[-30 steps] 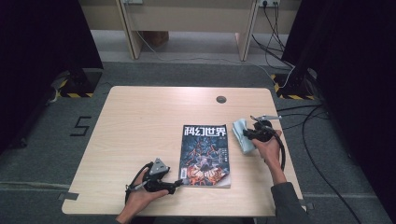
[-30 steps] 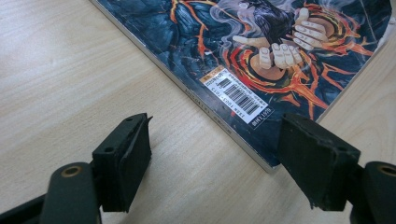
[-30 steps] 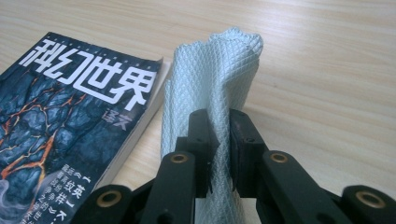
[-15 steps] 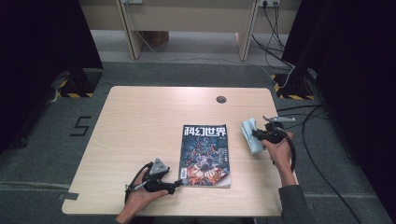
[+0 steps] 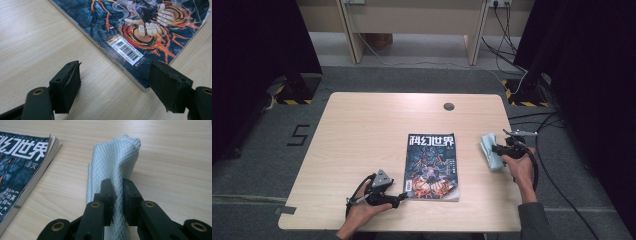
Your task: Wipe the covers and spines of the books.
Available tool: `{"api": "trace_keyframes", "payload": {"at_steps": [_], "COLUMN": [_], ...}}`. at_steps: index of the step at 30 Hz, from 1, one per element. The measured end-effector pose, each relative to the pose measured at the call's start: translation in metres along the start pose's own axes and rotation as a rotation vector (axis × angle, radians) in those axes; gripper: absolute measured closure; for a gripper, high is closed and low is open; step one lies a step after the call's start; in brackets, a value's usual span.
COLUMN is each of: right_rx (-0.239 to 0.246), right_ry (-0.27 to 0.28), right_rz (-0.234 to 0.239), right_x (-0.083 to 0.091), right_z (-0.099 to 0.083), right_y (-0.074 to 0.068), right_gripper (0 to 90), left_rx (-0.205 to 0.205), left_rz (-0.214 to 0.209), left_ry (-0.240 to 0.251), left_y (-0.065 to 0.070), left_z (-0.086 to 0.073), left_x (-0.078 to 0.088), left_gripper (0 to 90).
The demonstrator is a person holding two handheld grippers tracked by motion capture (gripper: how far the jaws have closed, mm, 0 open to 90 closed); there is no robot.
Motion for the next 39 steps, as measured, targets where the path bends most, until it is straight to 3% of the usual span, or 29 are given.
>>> {"api": "trace_keyframes", "payload": {"at_steps": [12, 24, 28, 31, 34, 39], "right_rx": [0.005, 0.000, -0.004, -0.011, -0.025, 0.024], "right_ry": [-0.024, -0.092, -0.097, -0.084, -0.047, -0.015], "right_rz": [0.000, -0.045, -0.050, -0.075, -0.070, -0.096], "right_x": [-0.003, -0.009, -0.009, -0.007, -0.006, 0.000], "right_z": [-0.005, -0.017, -0.018, -0.016, -0.011, 0.000], "right_y": [0.001, 0.010, 0.010, 0.011, 0.009, -0.001], "right_gripper": [80.0, 76.2, 70.8, 55.9, 50.0, 41.9], "left_rx": [0.001, 0.000, 0.000, -0.002, 0.000, -0.003], "left_rz": [0.001, -0.002, -0.002, -0.004, -0.004, -0.005], "left_ry": [0.000, -0.003, -0.003, -0.004, -0.002, -0.004], "left_y": [0.000, 0.000, 0.000, 0.000, 0.000, 0.000], "left_z": [0.000, 0.000, 0.000, 0.000, 0.000, 0.000], "left_x": [0.000, 0.000, 0.000, 0.000, 0.000, 0.000], "left_gripper": [24.9, 25.0, 25.1, 25.1, 25.2, 25.1]}}
Point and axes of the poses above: each handheld gripper's, and its own axes: x roughly backward along the jaws, z roughly out of its top, y roughly to its right, the point moved 8 cm from there along -x, roughly forward along the jaws, and after that the axes turned 4 degrees about z, right-handed, at the moved point
